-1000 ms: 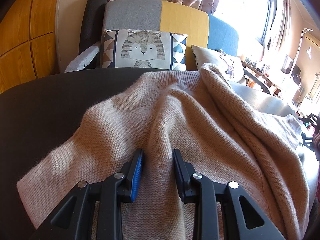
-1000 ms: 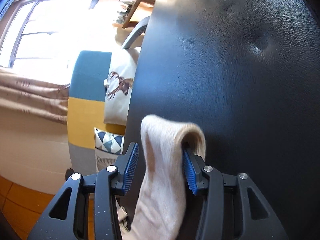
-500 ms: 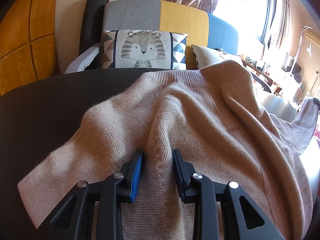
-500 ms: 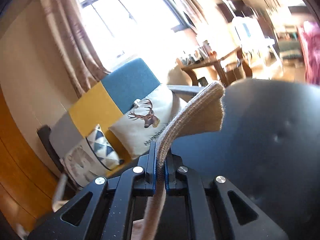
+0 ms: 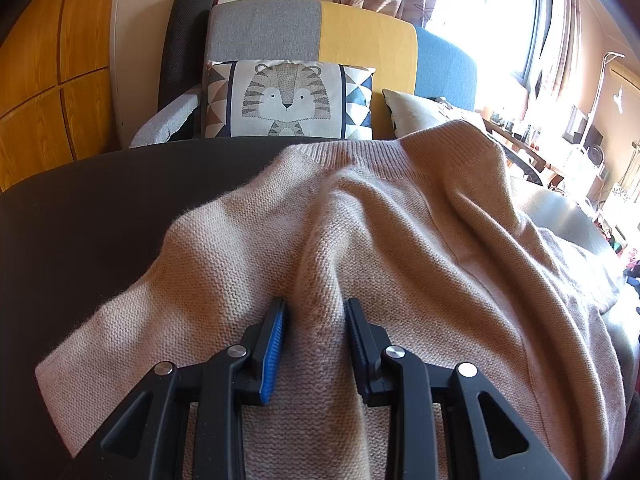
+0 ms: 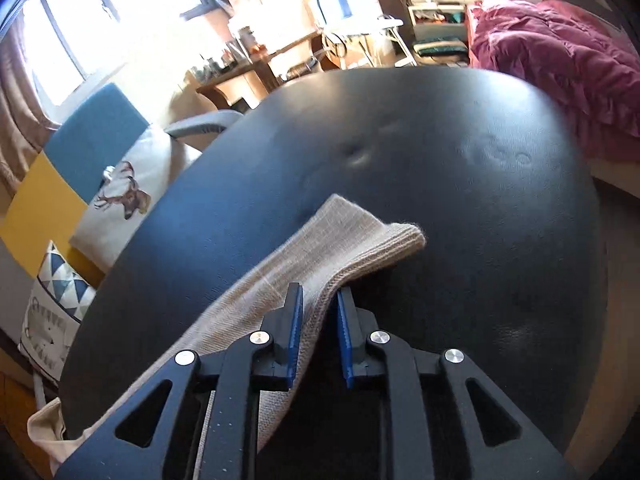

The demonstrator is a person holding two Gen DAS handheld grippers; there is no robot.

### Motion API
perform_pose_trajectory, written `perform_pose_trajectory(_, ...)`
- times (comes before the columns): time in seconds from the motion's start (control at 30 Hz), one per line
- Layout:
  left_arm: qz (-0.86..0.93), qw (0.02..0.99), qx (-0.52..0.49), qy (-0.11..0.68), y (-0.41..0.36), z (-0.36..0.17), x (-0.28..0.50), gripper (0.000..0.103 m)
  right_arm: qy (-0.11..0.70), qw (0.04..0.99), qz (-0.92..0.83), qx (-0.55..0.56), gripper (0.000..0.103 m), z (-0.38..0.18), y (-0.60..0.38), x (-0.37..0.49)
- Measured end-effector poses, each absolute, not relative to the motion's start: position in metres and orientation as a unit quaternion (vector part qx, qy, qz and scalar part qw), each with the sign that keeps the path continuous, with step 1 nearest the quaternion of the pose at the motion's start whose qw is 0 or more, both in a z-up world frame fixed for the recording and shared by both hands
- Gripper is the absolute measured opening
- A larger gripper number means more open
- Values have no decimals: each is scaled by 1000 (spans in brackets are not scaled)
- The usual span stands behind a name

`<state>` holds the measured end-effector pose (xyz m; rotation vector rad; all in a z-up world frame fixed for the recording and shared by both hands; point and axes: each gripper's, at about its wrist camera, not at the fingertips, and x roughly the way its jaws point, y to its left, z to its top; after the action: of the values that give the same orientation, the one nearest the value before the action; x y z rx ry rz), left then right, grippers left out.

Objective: Fold clothes

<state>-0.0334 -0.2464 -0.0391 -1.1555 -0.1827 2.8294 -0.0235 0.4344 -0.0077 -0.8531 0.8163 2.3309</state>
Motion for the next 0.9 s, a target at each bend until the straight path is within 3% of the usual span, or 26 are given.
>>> perform_pose_trajectory(0.17,924,40,-377,-58,-247,-40,-33,30,224,188,879,-377,18,-11,395,-60)
perform_pose_trajectory(0.27,924,39,-377,-56,-247,-39,-34,30,181,212,869,-410,18,-27,391,-71)
perform_pose_trajectory(0.43,924,39,-376,-57,-244,-39,-32,30,200,316,844,-384,18,-18,421,-49)
perform_pose_trajectory(0.57,925,38,-375,-53,-243,-40,-33,30,189,237,881,-362,18,4,389,-44)
perform_pose_trajectory(0.7,925,36,-376,-50,-243,-40,-34,30,99,123,899,-409,18,-4,313,-72)
perform_pose_trajectory(0.83,925,37,-376,-49,-244,-40,-34,30,-48,113,883,-453,18,-34,256,-95)
perform_pose_trajectory(0.9,925,37,-376,-49,-243,-40,-33,30,-73,127,879,-454,19,-39,250,-101)
